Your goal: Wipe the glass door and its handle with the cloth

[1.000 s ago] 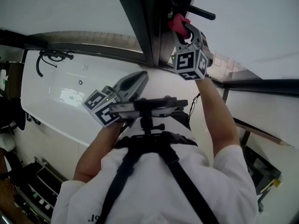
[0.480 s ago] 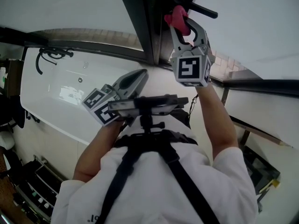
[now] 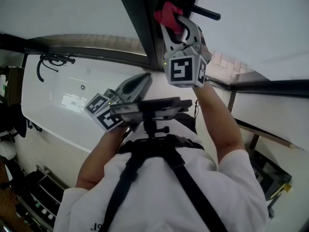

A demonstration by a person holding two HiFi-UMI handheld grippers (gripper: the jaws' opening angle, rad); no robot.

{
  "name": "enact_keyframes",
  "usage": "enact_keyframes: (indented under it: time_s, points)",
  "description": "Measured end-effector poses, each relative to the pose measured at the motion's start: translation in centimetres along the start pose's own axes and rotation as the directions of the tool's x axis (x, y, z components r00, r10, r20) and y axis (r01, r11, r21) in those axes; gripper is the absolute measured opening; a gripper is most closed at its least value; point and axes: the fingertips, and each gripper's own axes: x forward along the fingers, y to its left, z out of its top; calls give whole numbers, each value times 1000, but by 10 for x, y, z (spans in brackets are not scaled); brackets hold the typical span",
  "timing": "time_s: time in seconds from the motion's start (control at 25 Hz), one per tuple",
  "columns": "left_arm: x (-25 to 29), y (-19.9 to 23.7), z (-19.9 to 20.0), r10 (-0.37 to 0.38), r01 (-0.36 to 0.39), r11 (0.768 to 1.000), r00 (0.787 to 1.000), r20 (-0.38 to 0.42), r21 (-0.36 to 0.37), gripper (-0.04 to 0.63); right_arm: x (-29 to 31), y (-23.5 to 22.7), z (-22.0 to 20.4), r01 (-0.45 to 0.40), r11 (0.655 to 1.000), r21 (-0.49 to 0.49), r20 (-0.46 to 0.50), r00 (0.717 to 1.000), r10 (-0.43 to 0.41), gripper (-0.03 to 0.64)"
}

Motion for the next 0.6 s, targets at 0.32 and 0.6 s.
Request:
enact_keyframes:
  time_s: [0.32, 0.6]
  points:
    - [0, 0, 1, -5, 5, 1000, 1000, 2, -3, -12, 0, 11, -8, 6, 998, -58, -4, 1000, -6, 109]
    - [1, 3, -1, -13, 13, 1000, 1000, -3, -6, -12, 3, 26, -23, -33, 996, -83, -41, 999, 30, 109]
